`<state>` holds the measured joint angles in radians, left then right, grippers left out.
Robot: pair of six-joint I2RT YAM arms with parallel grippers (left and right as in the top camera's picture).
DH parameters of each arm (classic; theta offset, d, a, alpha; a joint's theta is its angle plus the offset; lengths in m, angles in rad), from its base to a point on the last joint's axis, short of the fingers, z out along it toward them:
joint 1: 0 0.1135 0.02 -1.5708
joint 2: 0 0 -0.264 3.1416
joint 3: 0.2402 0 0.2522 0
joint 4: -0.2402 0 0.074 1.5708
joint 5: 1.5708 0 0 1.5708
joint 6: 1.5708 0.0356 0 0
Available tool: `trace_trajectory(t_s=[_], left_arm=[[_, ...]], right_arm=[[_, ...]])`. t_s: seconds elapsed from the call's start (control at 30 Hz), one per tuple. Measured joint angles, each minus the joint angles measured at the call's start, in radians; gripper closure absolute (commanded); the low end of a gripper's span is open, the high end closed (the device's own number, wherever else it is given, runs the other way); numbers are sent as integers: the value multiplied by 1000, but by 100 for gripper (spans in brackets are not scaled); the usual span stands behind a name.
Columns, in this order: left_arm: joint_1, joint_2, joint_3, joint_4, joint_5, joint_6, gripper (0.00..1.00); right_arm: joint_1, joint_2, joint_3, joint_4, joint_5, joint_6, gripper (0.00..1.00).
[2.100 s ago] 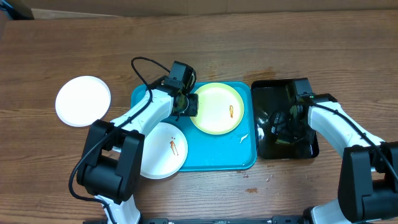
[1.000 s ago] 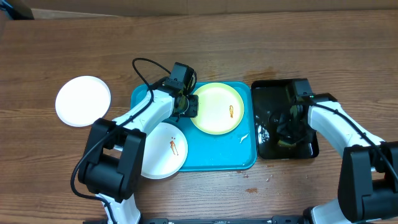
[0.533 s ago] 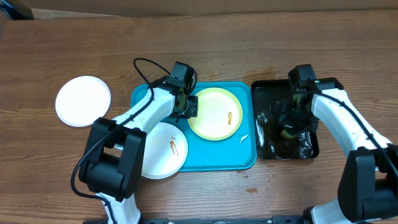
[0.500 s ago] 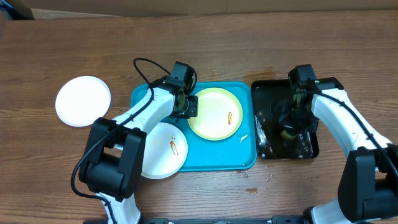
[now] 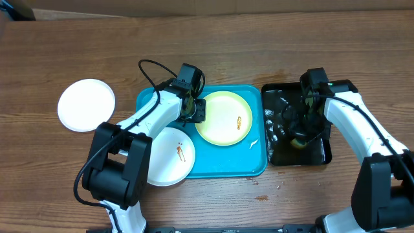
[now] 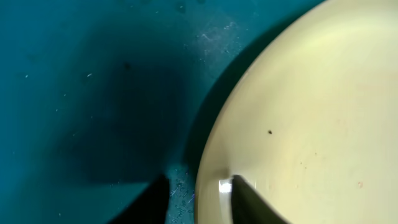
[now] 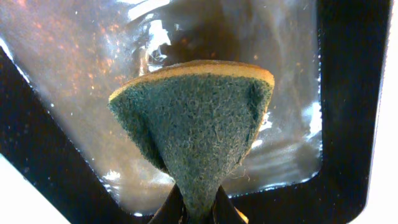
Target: Clean dirty plates on tray and stack at the side
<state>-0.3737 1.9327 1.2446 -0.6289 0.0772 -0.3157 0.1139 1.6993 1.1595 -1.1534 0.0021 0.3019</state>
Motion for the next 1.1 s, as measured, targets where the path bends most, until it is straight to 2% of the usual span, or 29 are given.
trace_trajectory(t_s=[0.2, 0.4, 0.43, 0.47, 0.5, 0.53, 0.57, 0.77, 1.03, 1.07, 1.1], left_arm=[[0, 0, 1, 29, 0, -2, 53], [0, 0, 2, 56, 0, -2, 53], [0, 0, 2, 58, 0, -2, 53], [0, 0, 2, 60, 0, -2, 53], [0, 0, 2, 61, 0, -2, 53], [0, 0, 2, 61, 0, -2, 53], [0, 0, 2, 61, 0, -2, 53], [0, 0, 2, 61, 0, -2, 53], [0, 0, 2, 58, 0, -2, 54], [0, 0, 2, 58, 0, -2, 54], [0, 0, 2, 57, 0, -2, 55]], right_arm=[[0, 0, -21, 81, -11, -7, 96], [0, 0, -158, 209, -21, 3, 94], [0, 0, -182, 229, -21, 6, 85], [0, 0, -198, 243, -21, 11, 66], [0, 0, -210, 253, -21, 14, 52], [0, 0, -218, 257, -21, 11, 46], [0, 0, -220, 262, -21, 12, 42], [0, 0, -219, 329, -20, 11, 34], [0, 0, -219, 412, 44, 11, 36], [0, 0, -219, 418, 50, 10, 43], [0, 0, -219, 425, 53, 6, 61]])
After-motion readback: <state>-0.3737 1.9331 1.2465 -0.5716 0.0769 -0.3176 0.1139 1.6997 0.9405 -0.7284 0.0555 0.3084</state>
